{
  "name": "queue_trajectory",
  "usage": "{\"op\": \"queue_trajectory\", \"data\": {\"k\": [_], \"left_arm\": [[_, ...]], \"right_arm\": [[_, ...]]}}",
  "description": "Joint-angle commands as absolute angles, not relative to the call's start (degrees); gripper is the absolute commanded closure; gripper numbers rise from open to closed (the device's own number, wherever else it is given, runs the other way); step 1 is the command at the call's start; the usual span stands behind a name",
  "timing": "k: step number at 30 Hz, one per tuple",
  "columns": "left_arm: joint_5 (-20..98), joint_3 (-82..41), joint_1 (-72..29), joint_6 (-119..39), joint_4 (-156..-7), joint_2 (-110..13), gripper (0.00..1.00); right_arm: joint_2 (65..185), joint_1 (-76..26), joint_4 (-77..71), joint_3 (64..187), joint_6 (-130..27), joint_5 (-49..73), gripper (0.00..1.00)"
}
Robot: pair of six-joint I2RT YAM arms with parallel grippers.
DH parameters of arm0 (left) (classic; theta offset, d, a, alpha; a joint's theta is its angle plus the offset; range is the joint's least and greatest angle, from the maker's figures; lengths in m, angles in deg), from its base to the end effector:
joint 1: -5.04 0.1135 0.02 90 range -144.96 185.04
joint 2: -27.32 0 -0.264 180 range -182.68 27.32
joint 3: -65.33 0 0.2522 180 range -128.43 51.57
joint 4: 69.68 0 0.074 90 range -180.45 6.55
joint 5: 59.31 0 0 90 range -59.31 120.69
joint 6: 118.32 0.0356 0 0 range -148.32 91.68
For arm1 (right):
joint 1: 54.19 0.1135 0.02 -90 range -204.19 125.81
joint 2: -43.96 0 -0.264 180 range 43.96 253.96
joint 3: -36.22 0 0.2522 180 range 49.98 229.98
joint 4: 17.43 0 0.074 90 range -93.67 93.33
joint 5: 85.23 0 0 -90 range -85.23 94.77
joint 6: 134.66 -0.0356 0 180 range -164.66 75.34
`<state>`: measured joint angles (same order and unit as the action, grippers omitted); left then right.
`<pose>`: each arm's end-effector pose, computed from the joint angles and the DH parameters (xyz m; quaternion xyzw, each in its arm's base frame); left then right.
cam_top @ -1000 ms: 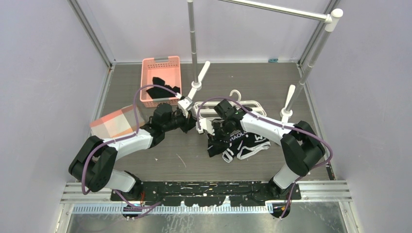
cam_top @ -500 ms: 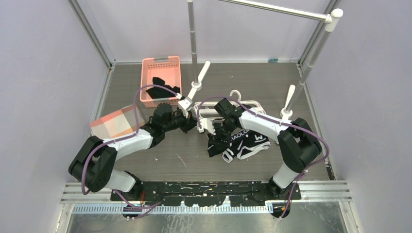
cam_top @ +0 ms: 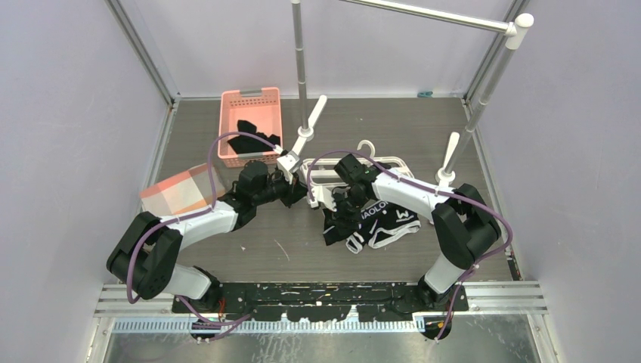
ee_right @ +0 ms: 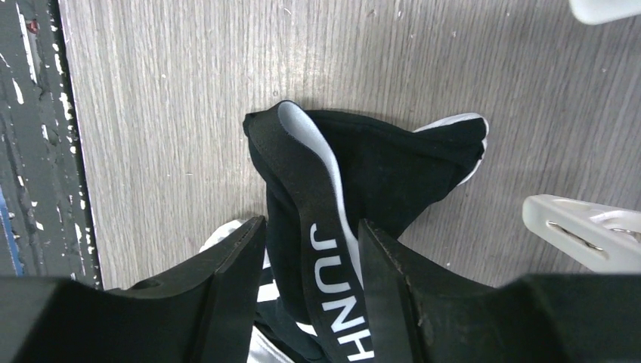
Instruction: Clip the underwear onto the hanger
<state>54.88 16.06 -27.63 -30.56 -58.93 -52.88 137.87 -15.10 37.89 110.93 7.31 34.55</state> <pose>0.2374 -0.1695 0.2073 0.3261 0.7423 -0.3318 0.4823 0.2249 0.2055 0.1929 -0.7076 0.6461 0.2384 0.1579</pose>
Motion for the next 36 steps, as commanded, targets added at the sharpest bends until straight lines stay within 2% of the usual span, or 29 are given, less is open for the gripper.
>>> {"op": "queue_trajectory", "data": {"k": [1,8,13,19,36], "left_arm": [[54.38,15.09,-27.73,-29.99,-56.21,-50.62,1.0],[54.34,15.09,-27.75,-30.08,-56.2,-50.47,1.0],[54.31,15.03,-27.75,-30.08,-56.11,-50.4,1.0],[54.42,14.92,-27.75,-30.08,-56.24,-50.45,1.0],[54.38,14.74,-27.74,-30.08,-56.55,-50.14,1.0]], "right_arm": [[135.6,-15.17,39.13,110.93,7.02,36.76,0.48],[132.55,-15.04,38.92,110.39,5.62,38.58,0.54],[130.81,-14.56,38.97,108.61,3.98,38.69,0.62],[129.22,-13.87,38.96,105.88,2.54,38.72,0.65],[127.4,-11.69,32.57,102.45,2.27,33.41,0.57]]}}
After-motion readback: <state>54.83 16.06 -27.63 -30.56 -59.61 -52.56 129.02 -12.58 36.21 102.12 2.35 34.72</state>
